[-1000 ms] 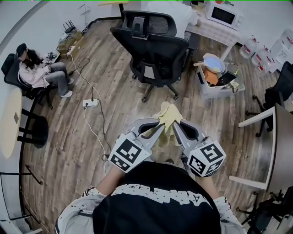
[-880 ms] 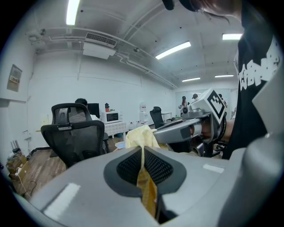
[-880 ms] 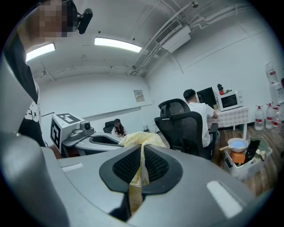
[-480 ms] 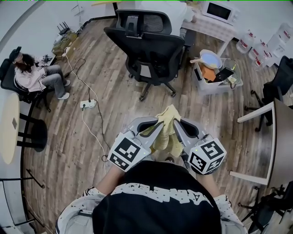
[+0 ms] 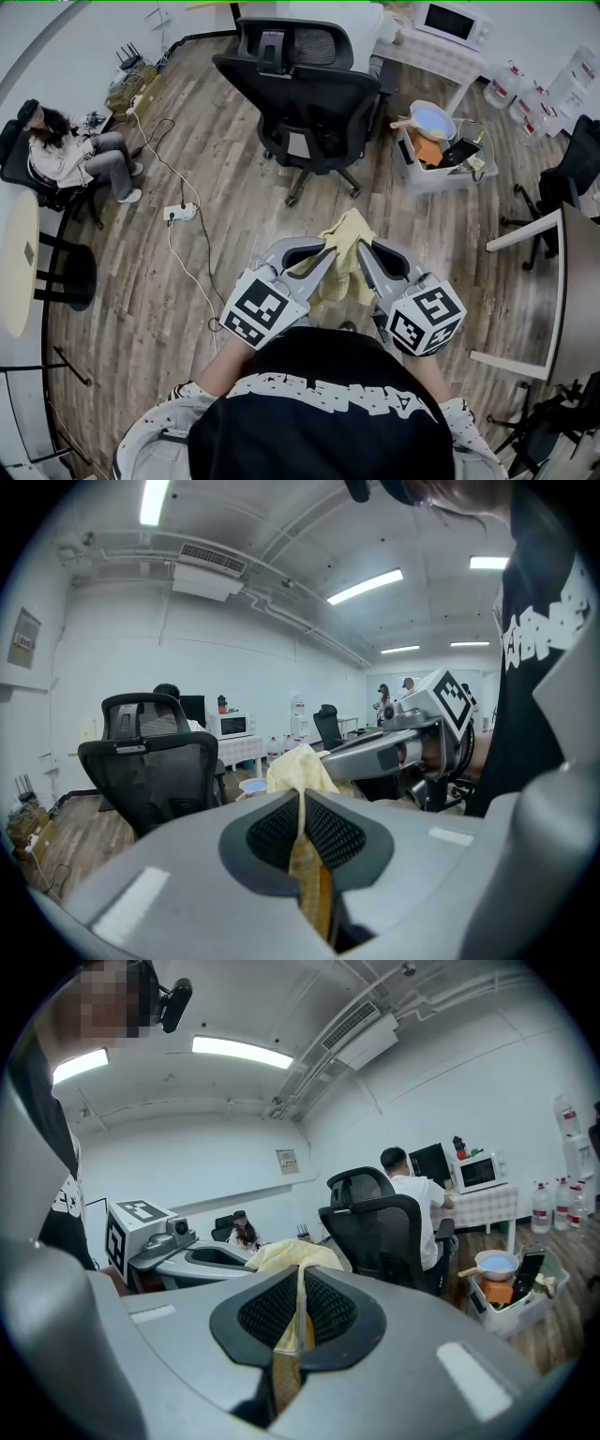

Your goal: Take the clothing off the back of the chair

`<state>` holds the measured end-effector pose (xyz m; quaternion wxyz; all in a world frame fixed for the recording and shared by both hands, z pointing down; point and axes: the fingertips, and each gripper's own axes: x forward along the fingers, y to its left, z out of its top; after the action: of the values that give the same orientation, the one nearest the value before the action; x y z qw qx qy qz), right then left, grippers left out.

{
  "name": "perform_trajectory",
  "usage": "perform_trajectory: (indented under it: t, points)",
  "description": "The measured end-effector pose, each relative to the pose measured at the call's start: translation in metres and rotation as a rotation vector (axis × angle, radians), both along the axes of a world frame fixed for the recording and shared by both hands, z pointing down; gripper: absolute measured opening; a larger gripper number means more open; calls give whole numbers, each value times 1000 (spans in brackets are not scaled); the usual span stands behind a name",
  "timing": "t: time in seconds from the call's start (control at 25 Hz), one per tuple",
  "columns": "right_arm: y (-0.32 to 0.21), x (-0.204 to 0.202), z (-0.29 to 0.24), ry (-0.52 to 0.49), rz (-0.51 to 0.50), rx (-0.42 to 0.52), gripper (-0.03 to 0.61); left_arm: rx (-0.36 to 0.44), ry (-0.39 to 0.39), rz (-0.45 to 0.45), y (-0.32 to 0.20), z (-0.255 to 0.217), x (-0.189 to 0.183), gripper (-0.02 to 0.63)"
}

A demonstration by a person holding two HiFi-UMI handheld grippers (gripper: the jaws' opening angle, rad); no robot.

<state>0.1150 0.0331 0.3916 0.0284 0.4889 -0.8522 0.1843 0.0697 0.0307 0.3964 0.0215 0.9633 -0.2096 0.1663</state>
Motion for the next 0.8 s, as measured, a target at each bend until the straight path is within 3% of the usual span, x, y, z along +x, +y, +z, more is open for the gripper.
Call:
perform_trajectory:
  t: [0.8]
  points:
    - [-19, -7, 0, 9, -34, 2, 29, -3, 13, -49, -20, -1, -10, 12]
